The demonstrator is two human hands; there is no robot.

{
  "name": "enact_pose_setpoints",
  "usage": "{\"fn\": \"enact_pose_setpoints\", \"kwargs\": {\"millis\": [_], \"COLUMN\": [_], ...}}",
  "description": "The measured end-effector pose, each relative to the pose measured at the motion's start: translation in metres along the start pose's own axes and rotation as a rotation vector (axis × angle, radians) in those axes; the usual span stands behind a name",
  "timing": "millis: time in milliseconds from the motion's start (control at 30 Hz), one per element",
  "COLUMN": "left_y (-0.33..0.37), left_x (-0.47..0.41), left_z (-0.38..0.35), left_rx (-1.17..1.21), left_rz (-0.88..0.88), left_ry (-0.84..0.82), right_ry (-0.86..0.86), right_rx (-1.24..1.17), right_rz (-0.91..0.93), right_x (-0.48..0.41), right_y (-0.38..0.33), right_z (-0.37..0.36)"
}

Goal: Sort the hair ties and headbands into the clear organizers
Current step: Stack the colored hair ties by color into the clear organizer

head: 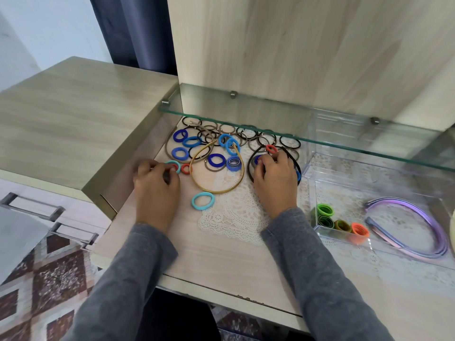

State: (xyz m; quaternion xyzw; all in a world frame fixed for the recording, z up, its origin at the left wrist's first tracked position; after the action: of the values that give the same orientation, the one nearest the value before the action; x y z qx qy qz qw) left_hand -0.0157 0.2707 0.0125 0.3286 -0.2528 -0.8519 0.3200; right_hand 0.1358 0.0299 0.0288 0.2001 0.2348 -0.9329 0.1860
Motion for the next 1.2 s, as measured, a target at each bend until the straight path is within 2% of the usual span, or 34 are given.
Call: {"fn": "enact_pose_setpoints", "kwargs": {"millis": [167, 433, 567, 733, 867, 1067, 1200], "left_y": [-0.004, -0.006, -0.005, 0.001, 0.017, 0.054, 0.062], "left_x": [0.000, 0.000, 0.000, 0.001, 0.006, 0.019, 0.025], "left_z": [0.002, -0.001, -0.001, 0.006, 0.007, 0.005, 0.001], "left_rx": [0.088, 0.087, 0.065, 0.145, 0.150, 0.171, 0.117], "left_rz": [0.057, 0.064, 0.069, 0.055, -0.070, -0.412, -0.552], "left_ry": [-0.021, -0.056, -0.053, -0.006, -0.043, -0.146, -0.151], "right_ry": [0.007, -0.006, 0.046, 0.145, 0.164, 0.102, 0.094], "right_rx": [-0.019, -0.055, -0.080, -0.073, -0.093, -0.217, -0.307], "right_rz": [-0.008, -0.026, -0.059, -0.068, -0.017, 0.055, 0.162], "right_x": [0.000, 0.001, 0.002, 0.005, 0.010, 0.027, 0.038], "right_y": [0.001, 0.006, 0.008, 0.005, 0.001, -0.003, -0.009], "right_z": [0.002, -0.001, 0.005, 0.021, 0.027, 0.028, 0.031]}}
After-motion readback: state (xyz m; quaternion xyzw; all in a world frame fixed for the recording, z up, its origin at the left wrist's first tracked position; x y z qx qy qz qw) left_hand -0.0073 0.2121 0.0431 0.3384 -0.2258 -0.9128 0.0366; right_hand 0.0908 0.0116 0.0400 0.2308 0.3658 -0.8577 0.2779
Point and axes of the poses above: each hand's wrist, its own x-axis away from the middle knuckle, its own z-axis out of the back of the hand, y = z × x, the point moved 10 cm from there along -x, towards the middle knuckle
